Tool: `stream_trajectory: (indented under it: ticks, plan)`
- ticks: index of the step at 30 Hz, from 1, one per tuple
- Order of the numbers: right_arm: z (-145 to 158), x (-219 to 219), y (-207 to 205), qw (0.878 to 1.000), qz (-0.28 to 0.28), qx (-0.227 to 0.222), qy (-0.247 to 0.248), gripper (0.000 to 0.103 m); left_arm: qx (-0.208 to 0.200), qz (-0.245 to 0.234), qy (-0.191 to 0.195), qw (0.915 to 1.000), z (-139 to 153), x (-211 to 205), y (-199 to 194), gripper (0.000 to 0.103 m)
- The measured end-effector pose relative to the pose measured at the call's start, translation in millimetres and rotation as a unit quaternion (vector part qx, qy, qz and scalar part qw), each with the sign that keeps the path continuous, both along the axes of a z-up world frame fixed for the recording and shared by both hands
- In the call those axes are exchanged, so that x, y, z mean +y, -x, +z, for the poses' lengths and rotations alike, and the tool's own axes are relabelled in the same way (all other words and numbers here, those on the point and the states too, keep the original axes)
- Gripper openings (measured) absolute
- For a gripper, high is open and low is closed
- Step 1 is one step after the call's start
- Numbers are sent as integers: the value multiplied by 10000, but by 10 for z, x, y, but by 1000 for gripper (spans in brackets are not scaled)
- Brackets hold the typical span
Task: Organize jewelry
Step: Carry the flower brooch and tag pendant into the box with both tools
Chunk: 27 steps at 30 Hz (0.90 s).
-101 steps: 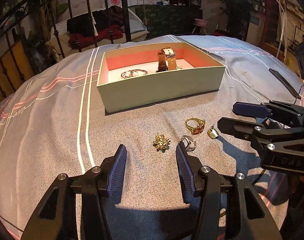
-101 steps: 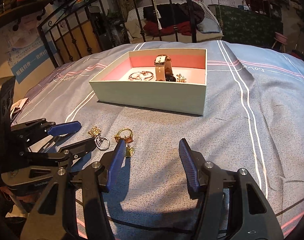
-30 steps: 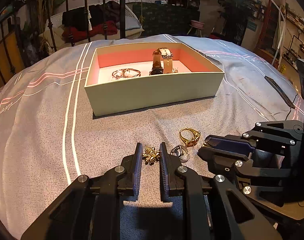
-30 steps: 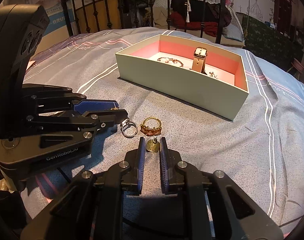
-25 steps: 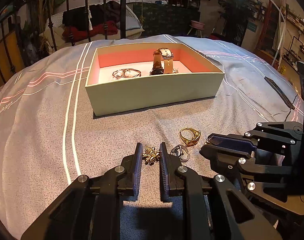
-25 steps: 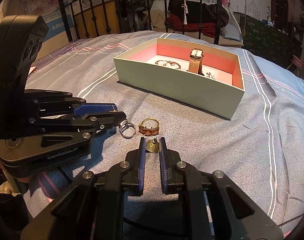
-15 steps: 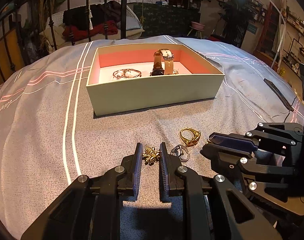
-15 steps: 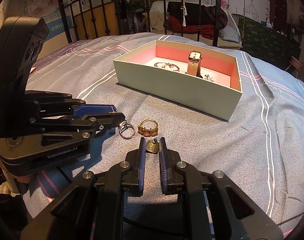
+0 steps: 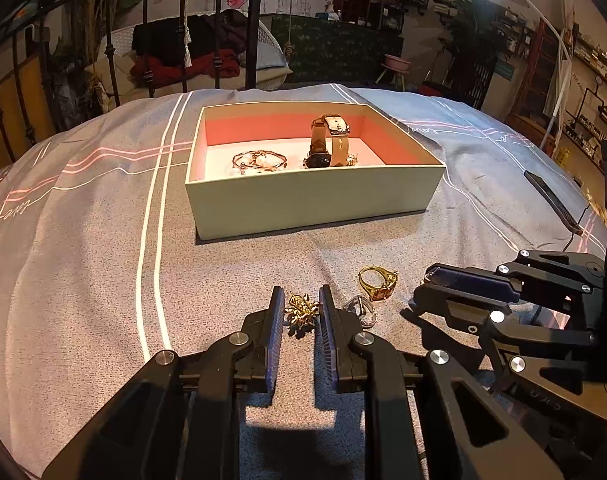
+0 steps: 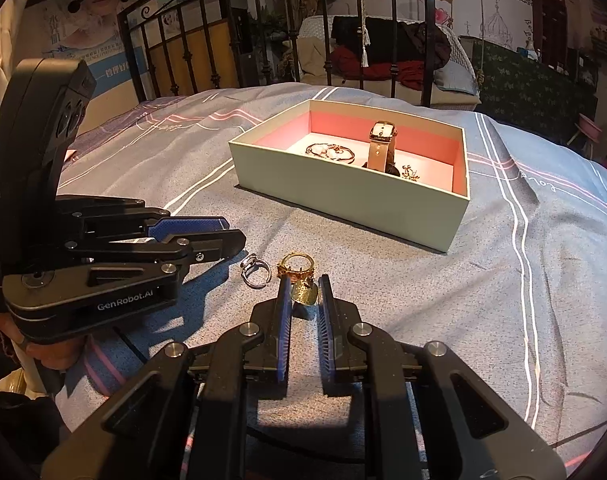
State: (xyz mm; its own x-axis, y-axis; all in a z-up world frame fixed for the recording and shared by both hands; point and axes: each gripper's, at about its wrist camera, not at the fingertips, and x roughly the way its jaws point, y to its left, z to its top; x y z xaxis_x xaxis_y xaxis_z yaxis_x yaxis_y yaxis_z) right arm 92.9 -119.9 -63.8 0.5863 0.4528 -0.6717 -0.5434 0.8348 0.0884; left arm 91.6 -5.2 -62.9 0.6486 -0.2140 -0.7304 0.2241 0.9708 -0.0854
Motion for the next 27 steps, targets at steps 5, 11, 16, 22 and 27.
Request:
stream_trajectory:
  ticks: [5,11,16,22,27]
  plan:
    - [41,-29,19,10000,-22,-65,-62,14,-28,0,10,10000,37,-21,6,17]
    - [123,-51,5,9998,-38,-165,-137,14,-41,70,134,9999,111,-38,-43,17]
    - [224,-72,-59,9994,-89,-287,-199,14,-199,32,166,9997,257,-103,-120,17]
    - [408,-65,-261,9984,-200,-470,-261,15,-417,6,196,9989,446,-169,-266,17]
    - [513,-55,-472,9974,-366,-541,-297,15,-493,65,238,9985,556,-190,-468,17]
